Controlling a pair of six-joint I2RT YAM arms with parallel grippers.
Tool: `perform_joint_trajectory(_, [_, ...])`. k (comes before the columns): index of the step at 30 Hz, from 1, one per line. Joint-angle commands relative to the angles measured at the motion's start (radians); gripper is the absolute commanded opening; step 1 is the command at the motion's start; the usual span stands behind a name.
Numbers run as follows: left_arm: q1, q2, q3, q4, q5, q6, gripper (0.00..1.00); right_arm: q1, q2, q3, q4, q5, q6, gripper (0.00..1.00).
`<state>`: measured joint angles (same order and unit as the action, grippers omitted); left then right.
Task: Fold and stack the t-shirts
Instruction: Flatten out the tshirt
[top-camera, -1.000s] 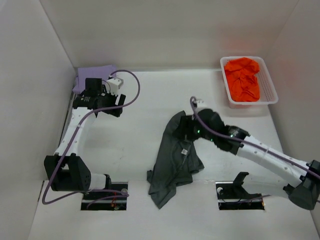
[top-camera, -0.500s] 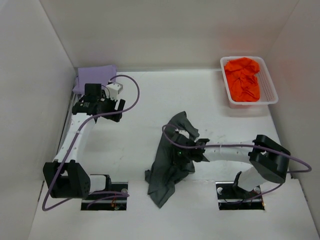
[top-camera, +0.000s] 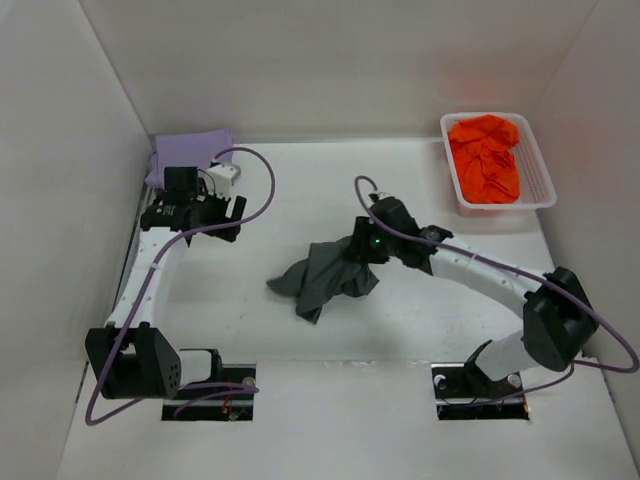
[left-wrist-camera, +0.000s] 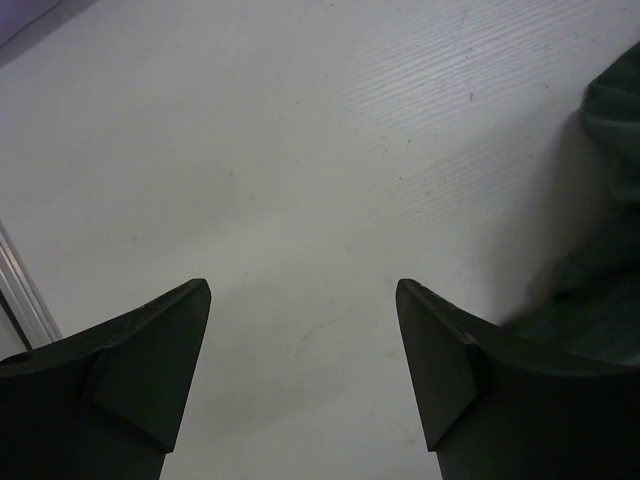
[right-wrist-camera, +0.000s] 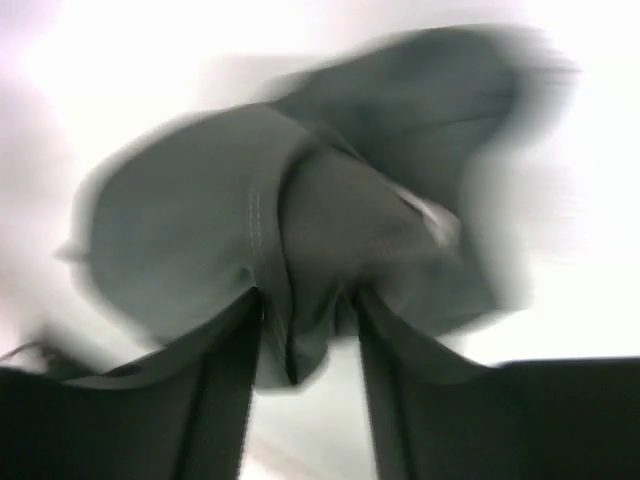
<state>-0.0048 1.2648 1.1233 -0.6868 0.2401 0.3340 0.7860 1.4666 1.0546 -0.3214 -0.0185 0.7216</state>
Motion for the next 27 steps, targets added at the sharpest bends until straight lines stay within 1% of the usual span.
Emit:
perform_joint_trajectory(1, [-0.036, 0.016, 0.024, 0.029, 0.01, 0.022, 0.75, -0.17, 0.017, -0.125, -0.041, 0.009, -0.128, 0.5])
perform_joint_trajectory(2, [-0.051, 0.021, 0.026, 0.026, 0.007, 0.025, 0.75, -0.201, 0.009, -0.131, -0.033, 0.006, -0.152, 0.57])
perform_joint_trajectory(3, [-0.068, 0.024, 0.027, 0.021, 0.001, 0.026, 0.74, -0.219, -0.011, -0.131, -0.031, 0.006, -0.166, 0.62])
perform_joint_trajectory(5, [-0.097, 0.024, 0.024, 0.018, -0.011, 0.037, 0.74, -0.232, -0.081, -0.13, -0.033, 0.025, -0.175, 0.66])
perform_joint_trajectory(6, [-0.108, 0.019, 0.018, 0.017, -0.021, 0.046, 0.75, -0.218, -0.115, -0.13, -0.038, 0.034, -0.168, 0.66])
perform_joint_trajectory(8, [-0.117, 0.015, 0.001, 0.023, -0.038, 0.059, 0.75, -0.154, -0.166, -0.13, -0.07, 0.08, -0.13, 0.64])
perform_joint_trajectory(11, [-0.12, 0.015, -0.039, 0.03, -0.035, 0.062, 0.75, 0.033, -0.18, -0.12, -0.105, 0.15, -0.013, 0.6])
perform_joint_trajectory(13, [-0.137, 0.027, -0.078, 0.042, -0.027, 0.063, 0.74, 0.157, -0.128, -0.093, -0.111, 0.16, 0.063, 0.59])
perform_joint_trajectory(17, [-0.191, 0.077, -0.183, 0.111, 0.013, 0.095, 0.73, 0.301, 0.048, 0.008, -0.105, 0.163, 0.105, 0.61])
perform_joint_trajectory(21, [-0.252, 0.099, -0.264, 0.222, 0.088, 0.111, 0.73, 0.336, 0.205, 0.108, -0.101, 0.178, 0.088, 0.64])
perform_joint_trajectory(24, [-0.271, 0.129, -0.292, 0.347, 0.108, 0.065, 0.73, 0.338, 0.265, 0.128, -0.074, 0.221, 0.093, 0.65])
perform_joint_trajectory(27, [-0.284, 0.174, -0.292, 0.417, 0.128, 0.025, 0.73, 0.342, 0.302, 0.131, -0.056, 0.261, 0.102, 0.65])
